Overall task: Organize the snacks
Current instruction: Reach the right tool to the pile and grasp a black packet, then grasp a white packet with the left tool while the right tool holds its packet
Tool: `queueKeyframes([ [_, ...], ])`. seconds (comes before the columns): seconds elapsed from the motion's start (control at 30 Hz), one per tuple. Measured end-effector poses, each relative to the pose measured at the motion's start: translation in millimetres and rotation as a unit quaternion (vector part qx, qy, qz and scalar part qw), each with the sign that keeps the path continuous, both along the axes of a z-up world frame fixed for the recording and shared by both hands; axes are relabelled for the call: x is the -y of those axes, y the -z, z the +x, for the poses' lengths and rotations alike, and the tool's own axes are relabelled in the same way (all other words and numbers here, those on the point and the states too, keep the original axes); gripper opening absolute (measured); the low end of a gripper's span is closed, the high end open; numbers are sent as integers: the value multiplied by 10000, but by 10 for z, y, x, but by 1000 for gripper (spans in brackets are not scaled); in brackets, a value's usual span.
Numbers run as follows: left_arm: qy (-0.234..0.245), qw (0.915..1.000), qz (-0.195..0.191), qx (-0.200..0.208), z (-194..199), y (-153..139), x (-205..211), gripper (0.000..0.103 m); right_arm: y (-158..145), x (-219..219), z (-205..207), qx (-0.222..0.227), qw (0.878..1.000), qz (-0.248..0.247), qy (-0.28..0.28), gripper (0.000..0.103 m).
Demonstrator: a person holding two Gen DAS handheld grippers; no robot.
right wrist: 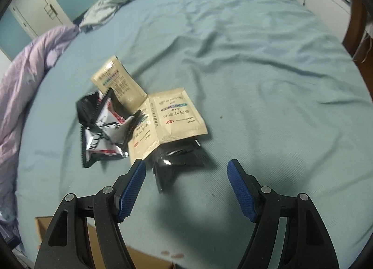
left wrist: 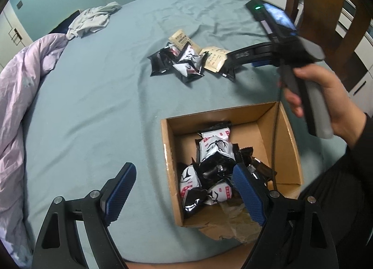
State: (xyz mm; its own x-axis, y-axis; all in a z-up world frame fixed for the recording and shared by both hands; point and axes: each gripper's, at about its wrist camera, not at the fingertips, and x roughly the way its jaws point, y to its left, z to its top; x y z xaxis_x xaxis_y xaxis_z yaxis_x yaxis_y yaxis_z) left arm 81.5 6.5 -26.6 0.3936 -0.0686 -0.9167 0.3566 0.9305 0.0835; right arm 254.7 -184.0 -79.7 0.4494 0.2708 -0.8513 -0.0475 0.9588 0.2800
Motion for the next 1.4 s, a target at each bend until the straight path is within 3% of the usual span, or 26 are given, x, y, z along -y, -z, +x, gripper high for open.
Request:
queueKeyframes([
  [0.1, 12, 10000, -17, -30, 15, 12, 3, 86, 132, -46, 119, -160, 9998, -59, -59, 72],
  [0.2, -7, 10000, -41, -38, 20, 11, -8, 86, 127, -99, 178, 43, 9996, -265, -86, 72],
  [0.27, -25, 10000, -62, -10, 12, -6, -20, 86, 123, -149, 200, 172, 9990, -387, -142, 62],
  [0.3, -30, 10000, -76, 17, 3, -19, -27, 86, 130, -175, 193, 182, 9988, -413, -189, 50],
  [0.43, -30, 9999, -67, 132, -26, -60, -41, 86, 92, -236, 114, 214, 9981, -509, -270, 42],
  [0.53, -43, 9998, 10, 199, -26, -64, -30, 86, -21, -201, -24, 241, 9986, -409, -244, 36],
  [0.73, -204, 9987, 189, 422, -43, -97, -74, 86, -377, 33, -460, 554, 9984, -96, -71, 36],
  [0.83, -288, 9980, 292, 490, -36, -114, -104, 86, -542, 188, -713, 766, 9969, 176, 37, 36],
  [1.03, -307, 9984, 144, 443, 98, -232, -97, 86, -765, 573, -1388, 1288, 9871, 870, 377, 36],
  [1.1, -212, 9986, 234, 432, 197, -249, -24, 86, -782, 691, -1591, 1388, 9838, 1031, 475, 36],
  [1.2, -86, 9990, 292, 329, 382, -223, 109, 86, -715, 945, -1907, 1340, 9713, 1809, 767, 36],
  [1.27, -10, 9989, 410, 229, 614, -177, 238, 86, -664, 1078, -2089, 1381, 9631, 2068, 1030, 36],
  [1.4, -3, 9995, 327, 1, 997, -76, 415, 86, -617, 1227, -2136, 1539, 9528, 2402, 1041, 36],
])
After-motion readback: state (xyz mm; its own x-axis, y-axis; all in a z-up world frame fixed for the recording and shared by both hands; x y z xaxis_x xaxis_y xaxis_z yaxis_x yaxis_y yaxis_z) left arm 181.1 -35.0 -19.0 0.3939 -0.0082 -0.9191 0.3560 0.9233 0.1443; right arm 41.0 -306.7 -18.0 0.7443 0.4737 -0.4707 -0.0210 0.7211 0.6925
